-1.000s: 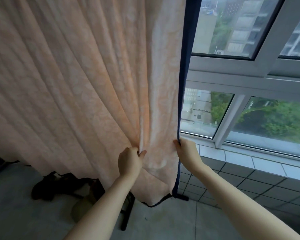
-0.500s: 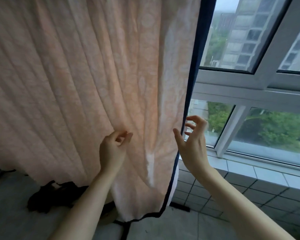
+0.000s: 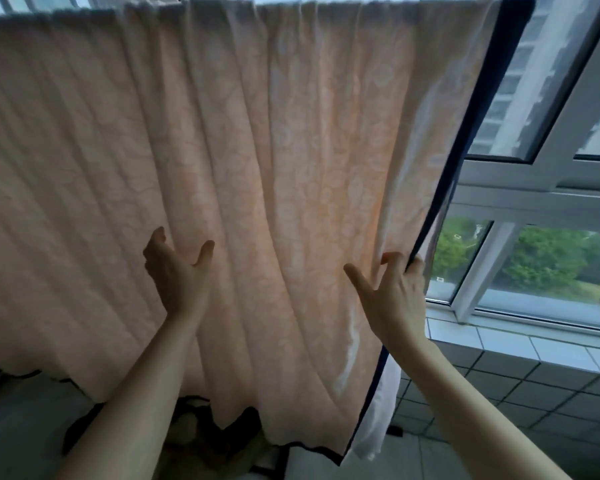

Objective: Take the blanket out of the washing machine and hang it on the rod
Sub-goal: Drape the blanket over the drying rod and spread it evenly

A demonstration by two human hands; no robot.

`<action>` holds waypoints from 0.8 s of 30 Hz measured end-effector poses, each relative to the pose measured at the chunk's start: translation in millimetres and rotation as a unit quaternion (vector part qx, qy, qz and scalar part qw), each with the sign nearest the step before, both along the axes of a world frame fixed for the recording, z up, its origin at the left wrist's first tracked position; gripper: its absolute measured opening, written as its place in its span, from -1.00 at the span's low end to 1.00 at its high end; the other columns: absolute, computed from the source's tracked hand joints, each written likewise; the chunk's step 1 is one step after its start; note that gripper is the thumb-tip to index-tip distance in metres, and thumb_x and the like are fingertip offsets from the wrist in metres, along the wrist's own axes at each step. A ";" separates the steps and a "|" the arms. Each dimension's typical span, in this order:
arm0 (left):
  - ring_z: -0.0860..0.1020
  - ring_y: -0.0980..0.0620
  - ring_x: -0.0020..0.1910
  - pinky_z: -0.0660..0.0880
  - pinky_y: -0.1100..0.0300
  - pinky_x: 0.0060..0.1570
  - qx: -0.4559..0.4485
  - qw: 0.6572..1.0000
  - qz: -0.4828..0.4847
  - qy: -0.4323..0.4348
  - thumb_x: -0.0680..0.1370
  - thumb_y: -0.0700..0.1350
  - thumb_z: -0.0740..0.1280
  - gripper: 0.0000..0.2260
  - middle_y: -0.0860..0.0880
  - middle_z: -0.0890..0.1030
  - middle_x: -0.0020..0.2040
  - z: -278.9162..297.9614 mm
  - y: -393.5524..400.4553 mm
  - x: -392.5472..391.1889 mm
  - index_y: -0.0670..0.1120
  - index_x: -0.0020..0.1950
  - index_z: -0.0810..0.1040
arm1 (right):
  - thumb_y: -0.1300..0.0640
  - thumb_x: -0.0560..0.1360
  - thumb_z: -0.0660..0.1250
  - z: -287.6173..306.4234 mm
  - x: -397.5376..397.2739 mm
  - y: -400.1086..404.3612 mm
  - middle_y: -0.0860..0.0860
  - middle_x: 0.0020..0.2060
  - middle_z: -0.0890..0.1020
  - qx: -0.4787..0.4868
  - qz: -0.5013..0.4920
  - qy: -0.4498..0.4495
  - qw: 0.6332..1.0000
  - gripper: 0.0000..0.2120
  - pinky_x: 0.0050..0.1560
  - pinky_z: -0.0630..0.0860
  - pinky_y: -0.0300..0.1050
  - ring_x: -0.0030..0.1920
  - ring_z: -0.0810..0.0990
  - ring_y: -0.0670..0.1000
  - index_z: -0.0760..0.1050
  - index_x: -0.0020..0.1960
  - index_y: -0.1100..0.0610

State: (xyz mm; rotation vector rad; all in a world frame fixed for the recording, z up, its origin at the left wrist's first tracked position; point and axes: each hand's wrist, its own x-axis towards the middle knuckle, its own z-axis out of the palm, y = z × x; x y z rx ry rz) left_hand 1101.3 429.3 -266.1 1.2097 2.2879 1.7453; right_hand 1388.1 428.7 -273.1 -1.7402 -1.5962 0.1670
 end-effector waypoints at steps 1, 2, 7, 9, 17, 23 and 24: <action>0.37 -0.22 0.31 0.39 -0.08 0.24 -0.024 1.000 -0.011 -0.004 0.46 0.04 0.45 -0.31 -0.20 0.37 0.37 0.8 4.1 -7.3 -0.18 0.45 0.23 | -0.39 0.41 0.21 0.7 -3.6 1.7 0.15 0.23 0.34 -0.003 -0.013 0.005 1.000 -0.42 0.09 0.46 0.13 0.16 0.40 0.21 0.32 0.15 0.07; 0.40 -0.23 0.28 0.40 -0.07 0.21 -0.043 0.999 -0.021 -0.006 0.47 0.04 0.44 -0.35 -0.21 0.43 0.33 0.7 8.4 -14.1 -0.19 0.43 0.26 | -0.32 0.45 0.24 1.6 -6.5 3.7 0.16 0.20 0.35 -0.003 -0.025 0.006 1.000 -0.49 0.06 0.46 0.14 0.14 0.42 0.23 0.34 0.12 0.08; 0.52 -0.18 -0.25 0.33 0.11 -0.29 -0.068 0.995 -0.048 0.050 0.53 -0.04 0.35 -0.78 -0.16 0.54 -0.27 2.8 15.7 -29.7 -0.17 -0.21 0.46 | -0.02 0.58 0.20 4.8 -13.7 12.8 0.18 0.08 0.43 0.012 -0.070 -0.002 0.997 -0.73 0.00 0.47 0.15 0.02 0.46 0.25 0.45 0.09 0.17; 0.47 -0.13 -0.34 0.28 0.15 -0.32 -0.081 0.992 -0.070 0.062 0.53 -0.07 0.35 -0.74 -0.09 0.49 -0.35 1.1 13.3 -29.0 -0.13 -0.30 0.41 | -0.01 0.59 0.18 3.7 -13.3 14.2 0.19 0.07 0.44 0.010 -0.083 -0.012 0.996 -0.73 -0.02 0.48 0.15 0.02 0.47 0.25 0.45 0.10 0.19; 0.48 -0.10 -0.39 0.26 0.18 -0.41 -0.135 0.975 -0.131 0.121 0.51 -0.03 0.39 -0.72 -0.08 0.50 -0.41 -24.1 -2.7 -15.7 -0.14 -0.32 0.48 | 0.14 0.61 0.14 6.9 9.9 16.9 0.22 -0.02 0.56 0.022 -0.095 -0.077 0.992 -0.81 -0.23 0.34 0.03 -0.03 0.49 0.27 0.41 0.00 0.26; 0.39 0.05 -0.49 0.17 0.24 -0.51 -0.169 0.968 -0.146 0.113 0.53 -0.04 0.39 -0.67 0.01 0.41 -0.49 -37.4 -9.9 -7.1 -0.13 -0.38 0.44 | 0.16 0.62 0.11 18.6 34.9 10.9 0.25 -0.06 0.54 0.035 -0.110 -0.059 0.992 -0.84 -0.23 0.28 -0.02 -0.11 0.49 0.23 0.36 -0.01 0.26; 0.39 0.07 -0.50 0.17 0.24 -0.51 -0.177 0.966 -0.148 0.117 0.53 -0.03 0.38 -0.67 0.01 0.42 -0.49 -39.8 -10.8 -6.0 -0.12 -0.38 0.44 | 0.16 0.62 0.11 19.6 40.2 11.7 0.24 -0.07 0.54 0.034 -0.109 -0.063 0.991 -0.84 -0.24 0.30 -0.02 -0.13 0.48 0.21 0.36 -0.03 0.25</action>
